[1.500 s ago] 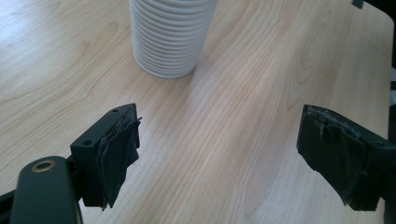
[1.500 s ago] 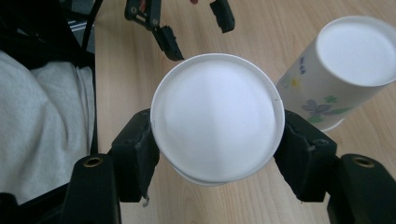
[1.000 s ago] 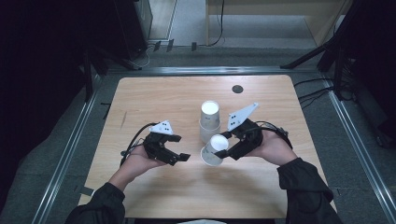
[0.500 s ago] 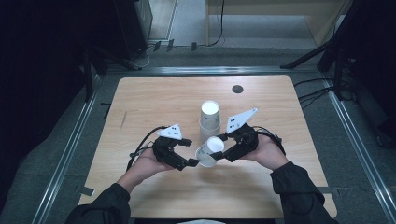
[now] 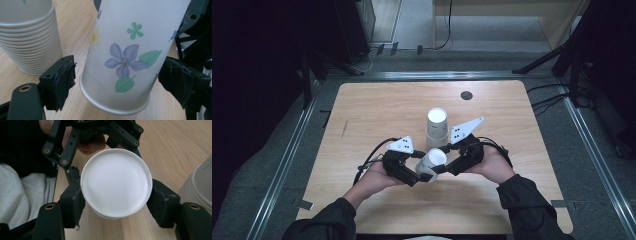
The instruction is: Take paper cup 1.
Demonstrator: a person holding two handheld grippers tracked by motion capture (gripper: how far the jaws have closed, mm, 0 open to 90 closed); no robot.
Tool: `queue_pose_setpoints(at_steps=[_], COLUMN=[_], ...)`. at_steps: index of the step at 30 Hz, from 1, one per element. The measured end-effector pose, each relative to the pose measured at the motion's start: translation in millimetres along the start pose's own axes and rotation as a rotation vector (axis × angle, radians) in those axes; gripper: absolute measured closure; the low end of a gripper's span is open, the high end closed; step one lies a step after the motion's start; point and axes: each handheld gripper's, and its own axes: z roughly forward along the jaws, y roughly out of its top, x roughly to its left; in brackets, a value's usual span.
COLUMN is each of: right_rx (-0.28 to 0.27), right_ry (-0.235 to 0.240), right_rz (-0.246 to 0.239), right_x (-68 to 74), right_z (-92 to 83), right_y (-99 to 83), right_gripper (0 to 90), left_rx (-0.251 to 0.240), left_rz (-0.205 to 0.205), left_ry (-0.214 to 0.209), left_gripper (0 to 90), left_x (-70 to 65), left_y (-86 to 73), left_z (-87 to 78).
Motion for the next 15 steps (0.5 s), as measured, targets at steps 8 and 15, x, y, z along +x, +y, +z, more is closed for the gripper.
queue_pose_setpoints(at_steps=[8,15], right_rx=[-0.035,-0.033], right_ry=[0.021,0.02], right_rz=[0.014,0.038], right_x=[0.1,-1.1], right_z=[-0.4,-1.8], right_y=[1.8,1.2], right_gripper=[35.5,35.5], left_rx=[0.0,-0.001], left_rz=[0.014,0.044], left_ry=[-0.003,-0.002], left_gripper=[21.0,24.3], left_x=[-0.9,-1.1], left_y=[-0.2,0.5], left_z=[-1.5,-4.3])
